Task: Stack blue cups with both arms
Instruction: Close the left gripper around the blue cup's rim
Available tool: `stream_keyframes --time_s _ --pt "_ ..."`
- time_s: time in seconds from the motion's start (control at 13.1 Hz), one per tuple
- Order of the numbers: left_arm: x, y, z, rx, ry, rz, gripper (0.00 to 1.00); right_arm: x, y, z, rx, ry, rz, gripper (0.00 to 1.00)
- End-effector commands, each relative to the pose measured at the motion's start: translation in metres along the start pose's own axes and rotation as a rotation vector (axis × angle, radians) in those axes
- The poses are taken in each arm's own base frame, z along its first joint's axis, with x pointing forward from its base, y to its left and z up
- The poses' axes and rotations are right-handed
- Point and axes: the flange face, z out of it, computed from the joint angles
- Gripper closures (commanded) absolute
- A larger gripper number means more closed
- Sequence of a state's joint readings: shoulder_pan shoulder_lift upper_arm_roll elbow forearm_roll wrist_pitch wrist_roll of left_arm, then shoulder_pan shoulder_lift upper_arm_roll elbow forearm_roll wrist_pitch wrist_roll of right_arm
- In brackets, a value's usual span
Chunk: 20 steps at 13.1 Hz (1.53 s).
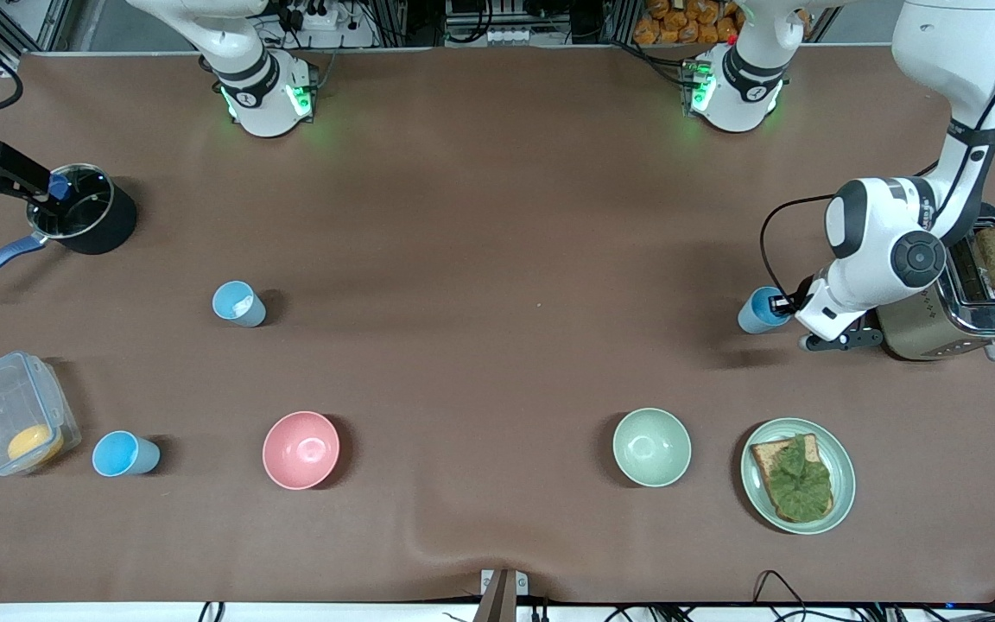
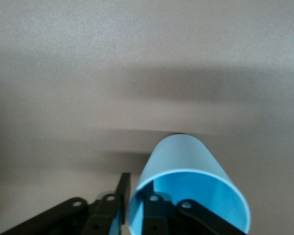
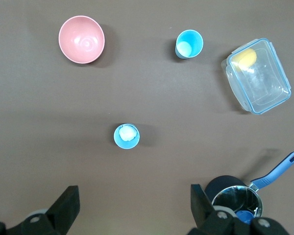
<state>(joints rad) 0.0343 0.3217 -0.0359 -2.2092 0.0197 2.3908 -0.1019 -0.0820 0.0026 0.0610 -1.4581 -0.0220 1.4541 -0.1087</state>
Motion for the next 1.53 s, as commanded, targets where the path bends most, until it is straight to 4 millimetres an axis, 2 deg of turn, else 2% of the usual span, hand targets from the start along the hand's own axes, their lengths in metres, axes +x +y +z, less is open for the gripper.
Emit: stream_keyframes --time_s 0.0,0.15,0.38,0.61,1.46 --pt "0.003 0.001 -0.002 0.009 0.015 0.018 1.0 -0.005 -0.001 -0.008 0.001 0.004 -0.003 0.0" --pt "0.006 0.001 -0.005 0.009 0.023 0.019 1.0 -0.005 0.001 -0.01 -0.002 0.005 -0.001 0.0" --pt "0.015 0.0 -0.025 0.007 0.05 0.02 1.0 -0.007 0.003 -0.014 0.0 0.005 0.004 0.0" --pt "0.02 0.003 -0.035 0.009 0.043 0.022 1.0 -0.009 0.003 -0.015 0.001 -0.004 0.004 0.0" --pt "0.022 0.005 -0.035 0.009 0.043 0.025 1.0 -0.01 0.003 -0.014 0.002 -0.012 0.004 0.0"
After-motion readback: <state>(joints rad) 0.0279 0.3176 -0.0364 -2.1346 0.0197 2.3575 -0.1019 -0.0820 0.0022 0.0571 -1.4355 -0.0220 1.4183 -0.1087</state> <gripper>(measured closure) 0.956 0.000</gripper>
